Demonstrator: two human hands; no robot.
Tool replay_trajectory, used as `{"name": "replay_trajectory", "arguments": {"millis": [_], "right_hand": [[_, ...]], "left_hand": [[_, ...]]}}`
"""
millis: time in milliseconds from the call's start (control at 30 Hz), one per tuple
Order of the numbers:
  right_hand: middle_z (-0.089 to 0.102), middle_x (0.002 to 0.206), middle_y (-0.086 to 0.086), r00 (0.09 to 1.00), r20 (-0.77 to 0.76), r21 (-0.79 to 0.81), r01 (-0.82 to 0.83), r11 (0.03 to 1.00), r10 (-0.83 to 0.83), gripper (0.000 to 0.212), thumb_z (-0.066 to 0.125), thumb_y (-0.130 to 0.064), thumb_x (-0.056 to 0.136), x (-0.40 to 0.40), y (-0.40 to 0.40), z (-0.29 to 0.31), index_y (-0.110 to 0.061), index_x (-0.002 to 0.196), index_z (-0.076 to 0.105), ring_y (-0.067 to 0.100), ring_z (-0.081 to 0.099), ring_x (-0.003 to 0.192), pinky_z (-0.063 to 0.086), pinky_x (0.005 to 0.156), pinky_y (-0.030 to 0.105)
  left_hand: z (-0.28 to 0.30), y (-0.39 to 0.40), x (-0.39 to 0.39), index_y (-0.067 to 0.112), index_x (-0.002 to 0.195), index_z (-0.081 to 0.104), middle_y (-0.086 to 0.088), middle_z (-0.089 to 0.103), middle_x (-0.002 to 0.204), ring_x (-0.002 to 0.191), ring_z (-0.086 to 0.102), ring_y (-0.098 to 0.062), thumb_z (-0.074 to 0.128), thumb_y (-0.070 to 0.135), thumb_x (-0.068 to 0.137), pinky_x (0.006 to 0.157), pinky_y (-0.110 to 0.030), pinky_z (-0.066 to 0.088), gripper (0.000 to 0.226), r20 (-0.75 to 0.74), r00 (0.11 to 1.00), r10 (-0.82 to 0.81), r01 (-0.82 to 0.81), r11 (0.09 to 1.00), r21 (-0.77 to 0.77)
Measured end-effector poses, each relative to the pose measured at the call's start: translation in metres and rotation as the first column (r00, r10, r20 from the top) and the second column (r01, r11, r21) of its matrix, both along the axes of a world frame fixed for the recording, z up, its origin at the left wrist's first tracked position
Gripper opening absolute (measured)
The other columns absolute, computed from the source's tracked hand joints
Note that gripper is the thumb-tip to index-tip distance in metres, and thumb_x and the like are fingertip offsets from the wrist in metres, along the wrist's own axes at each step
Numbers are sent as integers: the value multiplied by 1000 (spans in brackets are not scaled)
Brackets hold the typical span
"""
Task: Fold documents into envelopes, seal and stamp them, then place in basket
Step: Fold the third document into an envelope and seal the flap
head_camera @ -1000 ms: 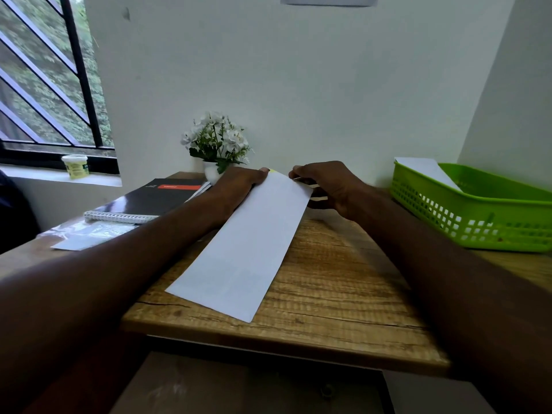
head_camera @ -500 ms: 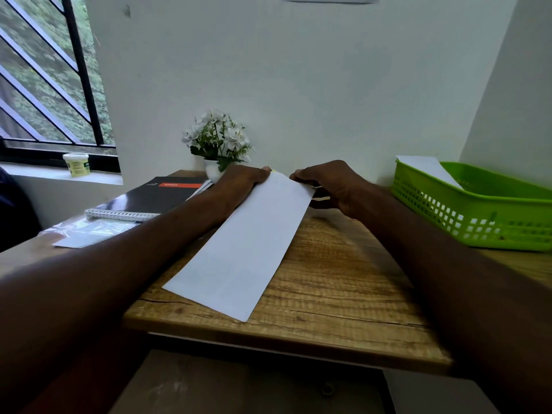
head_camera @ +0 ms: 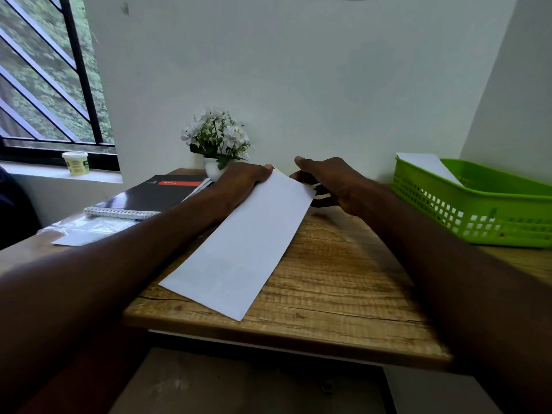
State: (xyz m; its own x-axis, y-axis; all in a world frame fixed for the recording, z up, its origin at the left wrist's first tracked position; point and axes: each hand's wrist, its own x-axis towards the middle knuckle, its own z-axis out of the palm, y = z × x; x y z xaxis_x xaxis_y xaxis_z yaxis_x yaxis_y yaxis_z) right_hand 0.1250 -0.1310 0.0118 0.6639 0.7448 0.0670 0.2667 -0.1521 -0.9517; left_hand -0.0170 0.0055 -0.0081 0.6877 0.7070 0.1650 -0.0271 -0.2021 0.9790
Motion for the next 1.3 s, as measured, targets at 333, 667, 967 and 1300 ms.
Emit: {"name": "replay_trajectory", "arguments": {"millis": [333, 667, 967, 1300], "right_hand": [[77, 102, 4, 1000, -7, -48, -9, 999, 8, 51, 60, -62, 94, -6, -8, 4, -14, 92, 79, 21, 70, 91, 57, 65, 29], [76, 111, 5, 999, -23, -68, -39, 997, 38, 54, 62, -63, 93, -7, -7, 3, -12, 102, 79, 24, 71, 103, 60, 73, 33], [76, 109, 4, 999, 51, -75, 9, 997, -5, 47, 68, -61, 90, -1, -2, 1, -16, 94, 82, 28, 69, 108, 63, 85, 39], [75, 111, 3, 1000, -10, -66, -23, 998, 23, 50, 72, -60, 87, -5, -2, 0, -14, 104, 77, 26, 70, 107, 61, 90, 42]], "left_hand": [[-1, -5, -1, -14, 107, 69, -24, 71, 96, 84, 65, -27, 67, 28, 97, 82, -38, 49, 44, 19, 999, -42, 40, 994, 102], [-2, -3, -2, -14, 105, 69, -27, 74, 106, 87, 70, -30, 70, 43, 75, 93, -51, 55, 65, 25, 998, -56, 52, 989, 135], [-4, 3, 2, 4, 86, 65, -17, 62, 85, 79, 57, -23, 67, 35, 93, 76, -36, 42, 32, -8, 999, -52, 53, 978, 202], [-4, 5, 5, 2, 89, 71, -11, 70, 85, 73, 64, -20, 68, 29, 97, 75, -30, 48, 29, -18, 1000, -20, 22, 987, 159]]}}
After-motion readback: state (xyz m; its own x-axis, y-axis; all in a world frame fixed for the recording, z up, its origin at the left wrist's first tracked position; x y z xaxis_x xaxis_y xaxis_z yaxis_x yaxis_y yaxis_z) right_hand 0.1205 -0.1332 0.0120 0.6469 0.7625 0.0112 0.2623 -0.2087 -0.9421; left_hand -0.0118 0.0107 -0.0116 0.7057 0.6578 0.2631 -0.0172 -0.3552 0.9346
